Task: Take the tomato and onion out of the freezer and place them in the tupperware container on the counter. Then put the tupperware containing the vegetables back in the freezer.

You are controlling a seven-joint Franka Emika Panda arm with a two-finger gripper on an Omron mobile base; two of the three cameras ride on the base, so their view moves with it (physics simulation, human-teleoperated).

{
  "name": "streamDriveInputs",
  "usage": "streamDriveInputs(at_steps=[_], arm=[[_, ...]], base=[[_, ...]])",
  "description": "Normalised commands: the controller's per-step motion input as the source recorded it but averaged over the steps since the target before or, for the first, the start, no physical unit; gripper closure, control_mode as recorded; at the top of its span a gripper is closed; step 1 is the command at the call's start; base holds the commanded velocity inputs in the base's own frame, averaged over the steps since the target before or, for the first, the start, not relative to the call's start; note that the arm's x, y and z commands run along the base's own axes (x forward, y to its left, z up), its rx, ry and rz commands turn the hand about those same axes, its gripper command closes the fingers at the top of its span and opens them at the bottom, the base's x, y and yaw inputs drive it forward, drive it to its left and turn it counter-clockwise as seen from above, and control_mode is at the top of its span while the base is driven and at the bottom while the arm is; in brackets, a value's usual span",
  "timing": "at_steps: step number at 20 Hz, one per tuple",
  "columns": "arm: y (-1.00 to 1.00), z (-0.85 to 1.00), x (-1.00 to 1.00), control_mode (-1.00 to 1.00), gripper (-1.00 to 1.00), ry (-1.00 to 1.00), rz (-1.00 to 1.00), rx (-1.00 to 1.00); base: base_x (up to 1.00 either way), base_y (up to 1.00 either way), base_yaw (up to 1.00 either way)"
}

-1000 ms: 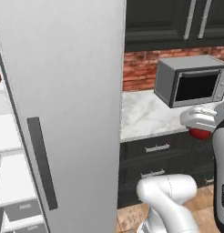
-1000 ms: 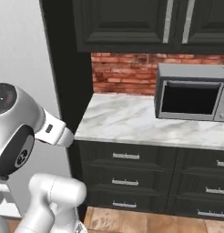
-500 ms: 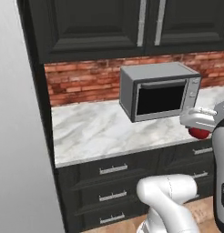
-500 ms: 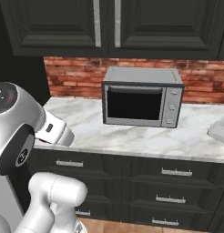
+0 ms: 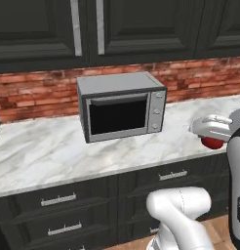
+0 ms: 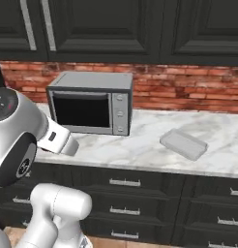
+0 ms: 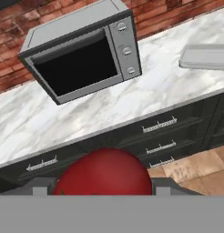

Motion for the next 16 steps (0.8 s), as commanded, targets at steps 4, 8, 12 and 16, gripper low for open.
streamDriveInputs(at_steps=[4, 8, 12, 16], arm=[[0.00, 0.00, 0.00, 1.00, 1.00, 0.00, 0.00, 0.00], [0.00, 0.00, 0.00, 1.00, 1.00, 0.00, 0.00, 0.00], [0.00, 0.00, 0.00, 1.00, 1.00, 0.00, 0.00, 0.00], [-0.09, -0.04, 0.11, -1.00, 1.00, 0.00, 0.00, 0.00]], base=[[0.38, -1.00, 0.00], [0.47, -1.00, 0.00], [0.58, -0.98, 0.00], [0.41, -0.52, 0.00]])
